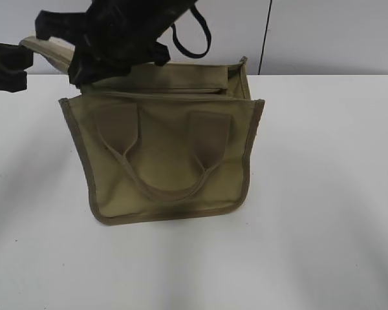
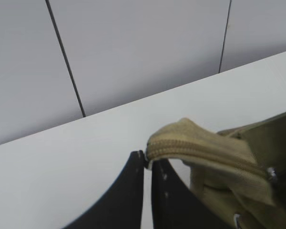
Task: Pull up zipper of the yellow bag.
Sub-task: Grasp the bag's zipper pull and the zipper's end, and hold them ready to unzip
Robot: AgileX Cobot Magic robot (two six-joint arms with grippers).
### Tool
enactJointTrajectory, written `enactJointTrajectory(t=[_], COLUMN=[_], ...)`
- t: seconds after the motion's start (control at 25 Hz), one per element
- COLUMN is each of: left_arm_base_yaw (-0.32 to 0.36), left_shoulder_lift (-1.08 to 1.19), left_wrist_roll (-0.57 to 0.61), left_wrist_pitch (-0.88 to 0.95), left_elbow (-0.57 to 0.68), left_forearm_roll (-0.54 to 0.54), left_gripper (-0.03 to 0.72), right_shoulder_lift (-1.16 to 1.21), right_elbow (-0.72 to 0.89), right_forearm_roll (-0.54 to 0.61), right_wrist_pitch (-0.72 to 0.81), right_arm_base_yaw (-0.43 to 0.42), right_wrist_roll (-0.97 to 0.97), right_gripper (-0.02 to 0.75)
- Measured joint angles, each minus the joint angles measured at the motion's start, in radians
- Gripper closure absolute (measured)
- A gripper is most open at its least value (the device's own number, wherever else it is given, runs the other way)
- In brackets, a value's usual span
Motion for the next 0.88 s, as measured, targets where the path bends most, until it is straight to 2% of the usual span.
enactJointTrajectory(t=[0.12,0.24,0.56,0.64,0.76,0.8,0.88], left_arm_base_yaw=[0.000,-0.001,-0.001,-0.001,-0.001,-0.001,-0.001], left_shoulder_lift=[0.000,0.000,0.000,0.000,0.000,0.000,0.000], left_wrist_roll=[0.000,0.000,0.000,0.000,0.000,0.000,0.000], left_wrist_pitch=[0.027,0.056,0.077,0.060,0.031,0.026,0.023], left_elbow=[0.000,0.000,0.000,0.000,0.000,0.000,0.000], left_forearm_roll=[-0.009,-0.047,-0.088,-0.088,-0.089,-0.089,-0.089], left_gripper=[0.686,0.686,0.686,0.686,0.686,0.686,0.686], right_shoulder_lift=[-0.031,-0.052,-0.053,-0.053,-0.053,-0.053,-0.053], right_elbow=[-0.001,-0.001,-0.001,-0.001,-0.001,-0.001,-0.001], right_forearm_roll=[0.001,0.001,-0.006,-0.002,-0.002,-0.001,0.004], right_wrist_pitch=[0.018,0.038,0.082,0.080,0.046,0.030,-0.004], right_arm_base_yaw=[-0.015,-0.038,-0.064,-0.058,-0.035,-0.026,-0.015], right_wrist_roll=[0.000,0.000,-0.006,-0.033,-0.122,-0.135,-0.146], right_gripper=[0.681,0.750,0.752,0.710,0.526,0.487,0.454])
